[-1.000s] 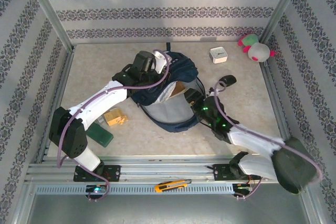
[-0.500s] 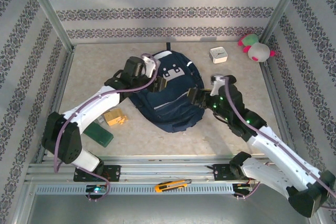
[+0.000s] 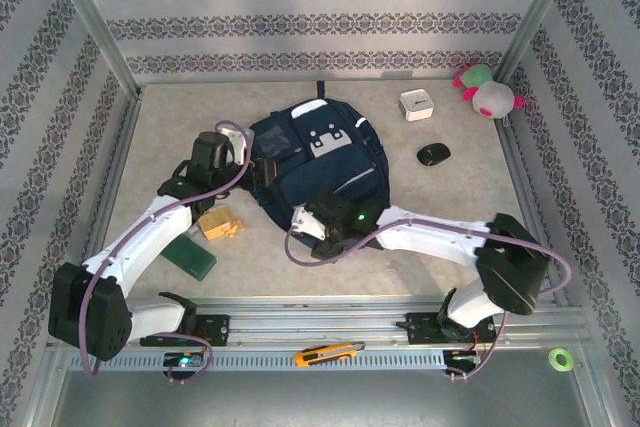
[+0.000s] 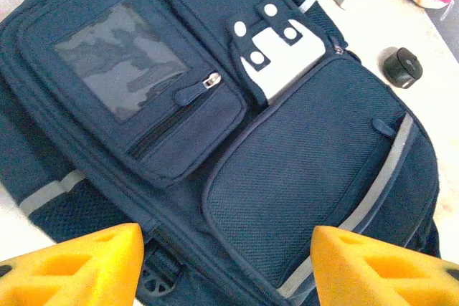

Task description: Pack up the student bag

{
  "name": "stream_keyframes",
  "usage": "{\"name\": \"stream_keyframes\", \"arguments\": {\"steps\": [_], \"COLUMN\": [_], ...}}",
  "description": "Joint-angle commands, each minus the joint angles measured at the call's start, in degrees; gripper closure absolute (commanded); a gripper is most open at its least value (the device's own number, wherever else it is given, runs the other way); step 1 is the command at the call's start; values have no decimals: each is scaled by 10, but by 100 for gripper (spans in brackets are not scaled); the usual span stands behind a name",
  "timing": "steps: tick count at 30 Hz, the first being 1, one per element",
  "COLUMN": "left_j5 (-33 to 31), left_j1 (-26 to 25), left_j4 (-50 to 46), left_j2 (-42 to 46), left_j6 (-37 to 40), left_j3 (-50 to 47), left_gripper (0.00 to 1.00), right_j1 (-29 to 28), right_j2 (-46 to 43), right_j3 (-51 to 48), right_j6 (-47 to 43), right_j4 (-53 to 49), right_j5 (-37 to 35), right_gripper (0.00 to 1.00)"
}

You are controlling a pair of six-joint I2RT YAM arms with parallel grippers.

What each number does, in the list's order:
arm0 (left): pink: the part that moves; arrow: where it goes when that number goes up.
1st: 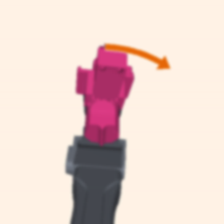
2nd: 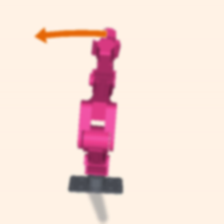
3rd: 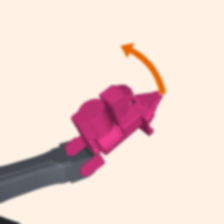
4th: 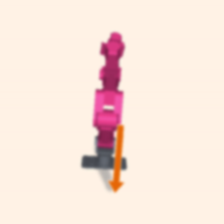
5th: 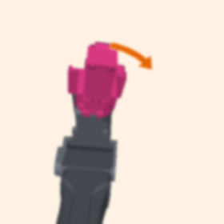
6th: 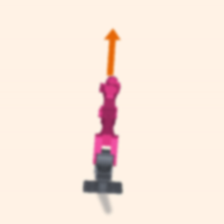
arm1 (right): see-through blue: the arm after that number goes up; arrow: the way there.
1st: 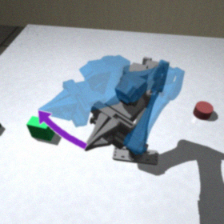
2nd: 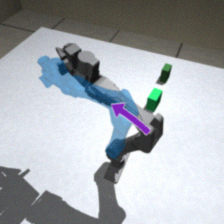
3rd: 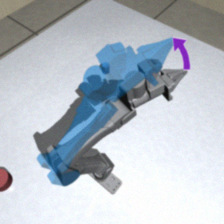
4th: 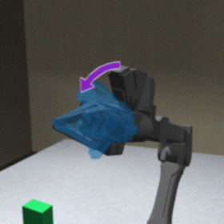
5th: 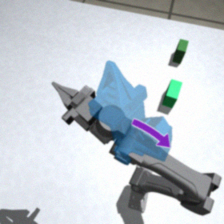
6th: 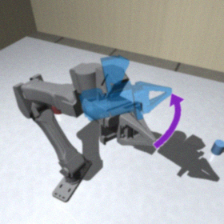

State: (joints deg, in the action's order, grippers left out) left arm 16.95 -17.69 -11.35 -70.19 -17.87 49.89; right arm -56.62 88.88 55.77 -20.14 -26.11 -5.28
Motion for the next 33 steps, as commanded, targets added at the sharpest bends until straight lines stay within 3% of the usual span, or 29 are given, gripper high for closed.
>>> {"name": "stream_keyframes", "arguments": {"steps": [1,5,6,10,17,21,25,33], "left_j5": [-9,3,5,37,142,190,187,208], "left_j1": [17,28,29,30,30,30,26,6], "left_j4": [-5,-9,-10,32,200,346,462,638], "left_j2": [19,24,26,37,33,19,-4,-129], "left_j6": [-22,-33,-35,-41,-63,-78,-79,-105], "left_j3": [-17,-39,-45,-82,-164,-224,-275,-286], "left_gripper": [38,38,38,39,39,39,38,43], "right_j1": [4,30,41,78,188,218,245,260], "right_j2": [27,22,7,-83,-174,-174,-170,-162], "right_j3": [-2,-1,5,18,102,133,157,173], "right_j6": [-65,-76,-82,-150,-152,-184,-204,-211], "right_j4": [46,20,3,-44,-132,-161,-178,-183], "right_j5": [-42,-48,-42,25,188,197,220,244], "right_gripper": [40,91,100,100,100,100,100,100]}}
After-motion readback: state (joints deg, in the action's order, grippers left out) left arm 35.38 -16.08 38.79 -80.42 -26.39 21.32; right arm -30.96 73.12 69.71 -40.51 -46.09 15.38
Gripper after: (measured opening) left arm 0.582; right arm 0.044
